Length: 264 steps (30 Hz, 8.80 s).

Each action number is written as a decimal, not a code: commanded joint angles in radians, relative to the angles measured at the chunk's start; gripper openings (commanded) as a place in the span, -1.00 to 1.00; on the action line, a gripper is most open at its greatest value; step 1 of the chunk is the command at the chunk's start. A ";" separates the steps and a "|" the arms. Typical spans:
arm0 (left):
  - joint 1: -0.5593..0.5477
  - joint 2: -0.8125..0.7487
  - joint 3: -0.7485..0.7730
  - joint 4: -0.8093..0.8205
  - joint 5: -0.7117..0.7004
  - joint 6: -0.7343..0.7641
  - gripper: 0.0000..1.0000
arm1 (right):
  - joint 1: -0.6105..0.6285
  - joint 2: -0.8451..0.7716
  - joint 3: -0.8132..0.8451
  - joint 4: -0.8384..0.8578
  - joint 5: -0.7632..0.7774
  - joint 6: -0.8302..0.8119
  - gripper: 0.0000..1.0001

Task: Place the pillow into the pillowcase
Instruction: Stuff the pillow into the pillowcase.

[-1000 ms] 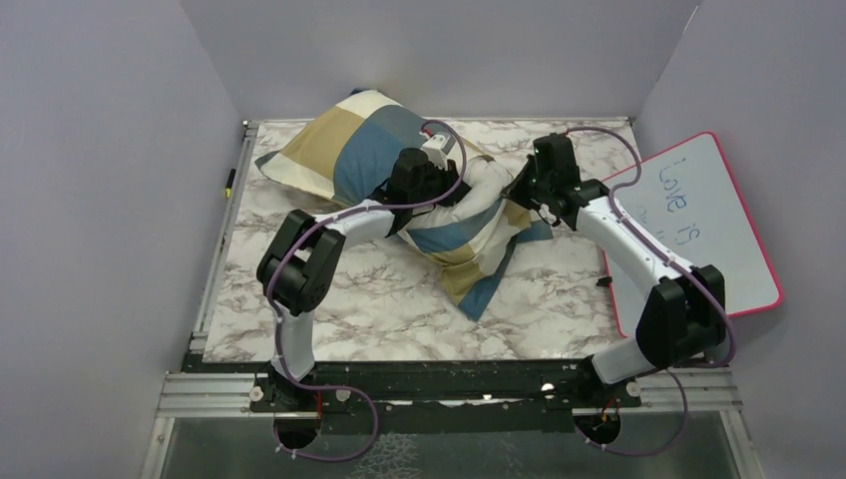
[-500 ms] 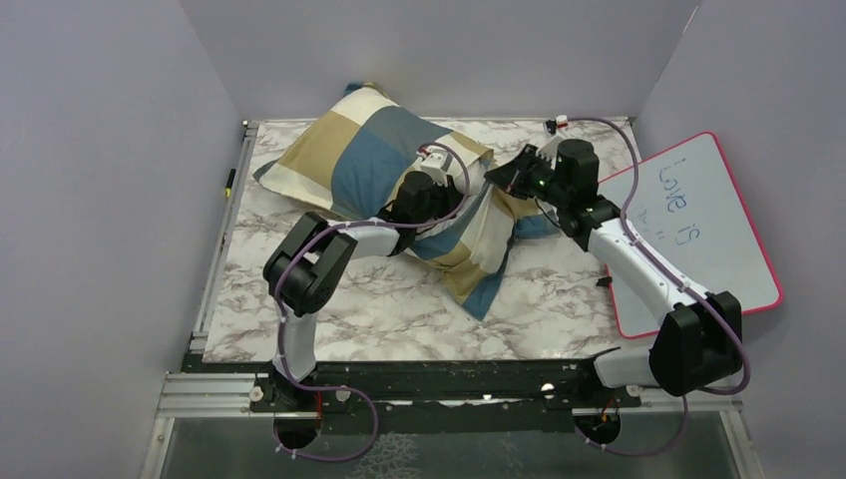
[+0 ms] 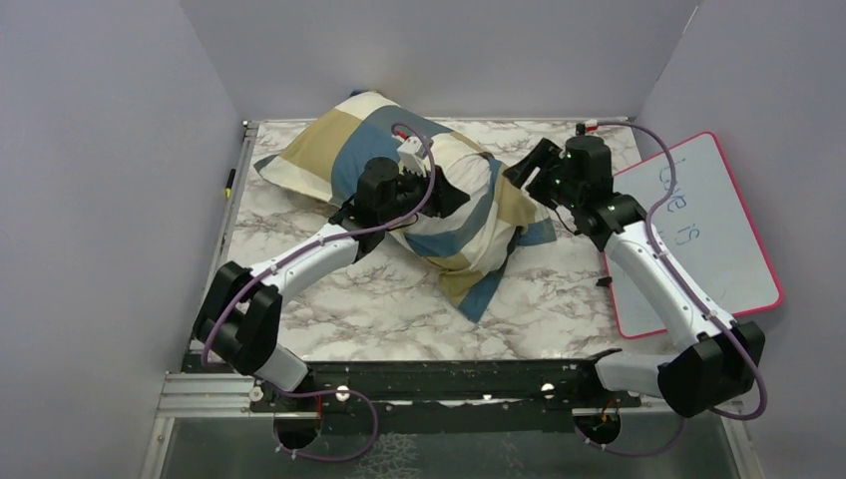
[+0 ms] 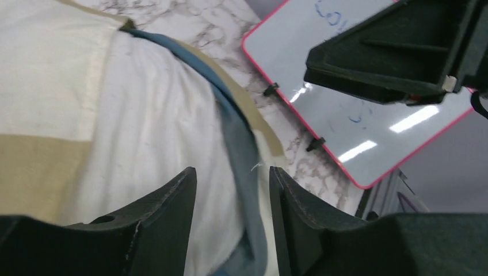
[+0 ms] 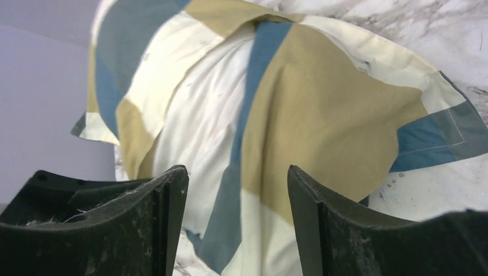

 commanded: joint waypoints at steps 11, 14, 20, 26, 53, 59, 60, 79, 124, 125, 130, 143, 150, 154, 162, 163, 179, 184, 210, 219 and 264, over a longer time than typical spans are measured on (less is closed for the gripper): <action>-0.051 0.095 -0.045 -0.089 0.135 0.135 -0.08 | 0.002 0.128 0.168 0.038 -0.023 -0.211 0.00; -0.102 0.172 -0.064 -0.042 0.145 0.114 -0.29 | 0.002 0.223 0.236 -0.019 -0.104 -0.249 -0.06; -0.256 0.263 -0.069 0.047 0.030 0.059 -0.41 | 0.001 0.277 0.268 -0.078 -0.030 -0.330 -0.21; -0.276 0.321 -0.091 0.102 -0.025 0.015 -0.44 | 0.001 0.333 0.289 -0.166 0.134 -0.410 -0.33; -0.204 0.014 0.242 -0.391 -0.354 0.096 -0.03 | 0.008 0.312 0.514 -0.384 0.352 -0.312 -0.21; -0.102 -0.015 0.247 -0.318 -0.335 0.115 -0.10 | 0.024 0.129 0.313 -0.362 0.172 -0.043 -0.20; -0.086 -0.001 0.248 -0.296 -0.301 0.115 -0.18 | 0.024 0.114 0.290 -0.368 0.160 0.002 -0.20; -0.060 0.264 0.070 -0.017 -0.058 0.093 -0.44 | 0.045 0.182 0.120 -0.327 0.071 0.242 -0.58; -0.043 -0.046 0.035 -0.088 0.140 0.058 0.07 | 0.049 0.060 0.121 -0.048 0.127 -0.214 0.18; -0.051 -0.037 0.035 -0.097 0.134 0.068 0.08 | 0.048 0.090 0.141 -0.050 0.097 -0.226 0.14; -0.100 0.032 0.059 -0.139 0.106 0.115 0.11 | 0.049 0.223 0.238 -0.104 0.052 -0.233 -0.11; -0.120 -0.119 0.064 -0.347 -0.171 0.163 -1.00 | 0.048 0.435 0.496 -0.252 0.123 -0.292 -0.98; -0.093 -0.155 -0.053 -0.366 -0.209 0.116 -1.00 | 0.051 0.385 0.525 -0.082 0.079 -0.247 -0.99; -0.092 -0.167 -0.076 -0.378 -0.218 0.114 -1.00 | 0.050 0.318 0.455 0.078 0.140 -0.202 -0.99; -0.069 -0.190 -0.091 -0.365 -0.228 0.111 -1.00 | 0.051 0.302 0.178 0.460 -0.085 -0.121 -0.24; -0.066 -0.193 -0.094 -0.361 -0.229 0.107 -1.00 | 0.051 0.302 0.170 0.452 -0.099 -0.111 -0.16; 0.026 -0.264 -0.183 -0.445 -0.331 0.115 -1.00 | 0.050 0.251 0.146 0.148 -0.133 -0.283 -0.06; 0.027 -0.354 -0.203 -0.281 -0.099 0.158 -1.00 | 0.051 0.290 0.155 0.158 -0.243 -0.374 -0.06; 0.164 -0.398 -0.042 -0.590 -0.114 0.405 -1.00 | 0.055 0.886 1.002 -0.736 -1.418 -1.569 0.27; 0.257 -0.376 -0.012 -0.604 -0.274 0.458 -1.00 | 0.091 0.907 0.922 -0.743 -1.417 -1.518 0.14; 0.461 -0.037 0.229 -0.538 -0.218 0.330 -0.78 | 0.063 0.428 0.119 0.452 -0.819 -0.940 0.01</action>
